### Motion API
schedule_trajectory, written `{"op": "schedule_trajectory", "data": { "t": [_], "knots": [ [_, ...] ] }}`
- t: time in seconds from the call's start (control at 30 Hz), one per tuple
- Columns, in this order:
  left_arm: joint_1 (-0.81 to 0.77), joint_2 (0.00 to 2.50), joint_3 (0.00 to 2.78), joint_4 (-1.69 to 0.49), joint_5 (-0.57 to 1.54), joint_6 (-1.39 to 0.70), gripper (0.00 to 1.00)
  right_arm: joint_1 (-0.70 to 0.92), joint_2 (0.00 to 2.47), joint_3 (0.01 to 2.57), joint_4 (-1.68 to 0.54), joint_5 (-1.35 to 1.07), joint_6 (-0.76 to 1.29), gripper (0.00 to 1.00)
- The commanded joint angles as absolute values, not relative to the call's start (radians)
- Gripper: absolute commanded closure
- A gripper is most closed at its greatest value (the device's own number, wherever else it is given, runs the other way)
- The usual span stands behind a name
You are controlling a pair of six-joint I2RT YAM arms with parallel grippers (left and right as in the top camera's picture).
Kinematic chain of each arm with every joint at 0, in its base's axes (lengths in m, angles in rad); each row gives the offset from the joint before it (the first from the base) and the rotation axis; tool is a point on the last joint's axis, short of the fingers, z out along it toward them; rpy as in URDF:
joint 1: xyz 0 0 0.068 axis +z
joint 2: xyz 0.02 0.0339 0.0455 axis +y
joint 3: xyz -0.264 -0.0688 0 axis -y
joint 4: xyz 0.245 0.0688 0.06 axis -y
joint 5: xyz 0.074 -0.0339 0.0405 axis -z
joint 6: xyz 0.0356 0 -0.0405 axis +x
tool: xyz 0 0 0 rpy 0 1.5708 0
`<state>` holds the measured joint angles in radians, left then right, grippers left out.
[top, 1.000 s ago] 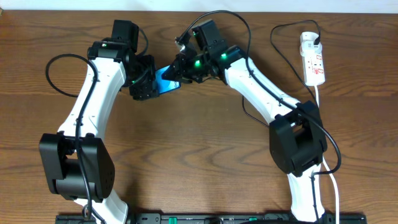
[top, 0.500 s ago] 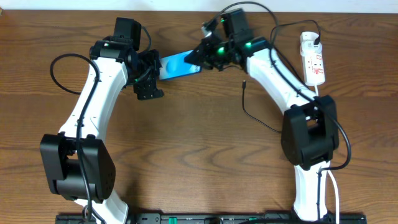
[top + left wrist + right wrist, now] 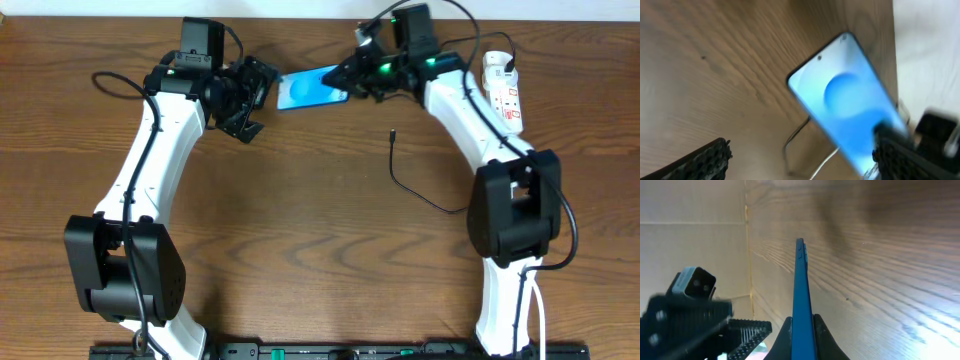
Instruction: Plug charger to phone and switch on socket
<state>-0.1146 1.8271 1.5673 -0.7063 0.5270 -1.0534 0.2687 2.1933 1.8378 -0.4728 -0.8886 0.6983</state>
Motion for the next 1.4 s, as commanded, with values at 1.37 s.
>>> {"op": "schedule_trajectory", "data": {
  "t": [1.37],
  "knots": [
    [-0.078, 1.810, 1.573, -0.624, 0.966, -0.727, 0.05, 0.188, 1.571, 1.163, -0.052, -0.805, 0.827, 0.99]
  ]
}}
